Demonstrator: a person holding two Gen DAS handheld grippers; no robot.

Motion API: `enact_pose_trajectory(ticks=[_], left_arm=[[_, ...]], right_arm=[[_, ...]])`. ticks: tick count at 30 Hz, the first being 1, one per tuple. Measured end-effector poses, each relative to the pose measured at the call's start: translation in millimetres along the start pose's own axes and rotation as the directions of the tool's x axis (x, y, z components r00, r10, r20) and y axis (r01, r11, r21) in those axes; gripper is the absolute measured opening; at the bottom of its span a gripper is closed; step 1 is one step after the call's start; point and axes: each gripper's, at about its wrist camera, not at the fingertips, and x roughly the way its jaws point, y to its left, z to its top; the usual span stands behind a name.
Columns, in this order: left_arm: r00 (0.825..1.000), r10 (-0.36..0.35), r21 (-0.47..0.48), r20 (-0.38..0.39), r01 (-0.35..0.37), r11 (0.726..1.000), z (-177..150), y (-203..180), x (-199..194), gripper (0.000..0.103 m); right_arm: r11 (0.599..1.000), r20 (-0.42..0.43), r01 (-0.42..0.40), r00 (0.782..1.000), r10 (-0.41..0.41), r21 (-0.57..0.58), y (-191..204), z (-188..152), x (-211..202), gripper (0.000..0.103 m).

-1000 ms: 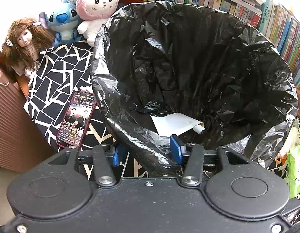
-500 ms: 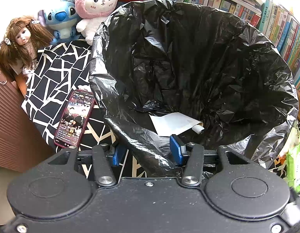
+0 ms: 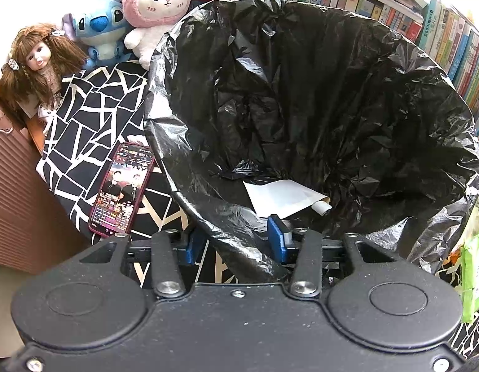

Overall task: Collect trash
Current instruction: 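Carry the gold-patterned wrapper over the bag and release it from the right tool, then grasp the small pink-and-white paper scrap with the right tool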

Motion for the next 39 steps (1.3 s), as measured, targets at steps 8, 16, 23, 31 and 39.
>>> enact_pose_trajectory(ticks=[8,16,23,31,39], left_arm=[[1.0,-0.005,-0.007,-0.014,0.004,1.0,2,1,6,0.042],[1.0,-0.005,-0.002,-0.019,0.005,1.0,2,1,9,0.042],[1.0,-0.004,-0.001,-0.019,0.004,1.0,2,1,10,0.042],[1.0,-0.004,0.001,-0.019,0.004,1.0,2,1,9,0.042],[1.0,-0.003,0.002,-0.019,0.003,1.0,1,0,10,0.042]], right_arm=[[0.989,-0.084,-0.108,0.991,0.1,-0.097,42,-1,48,0.067],[0.99,-0.142,-0.105,0.986,0.091,-0.095,48,-17,70,0.08],[0.988,-0.156,-0.111,0.983,0.095,-0.103,45,-18,66,0.088],[0.99,-0.152,-0.1,0.985,0.084,-0.098,39,-20,61,0.091],[0.995,-0.114,-0.062,0.992,0.053,-0.082,27,-19,45,0.091]])
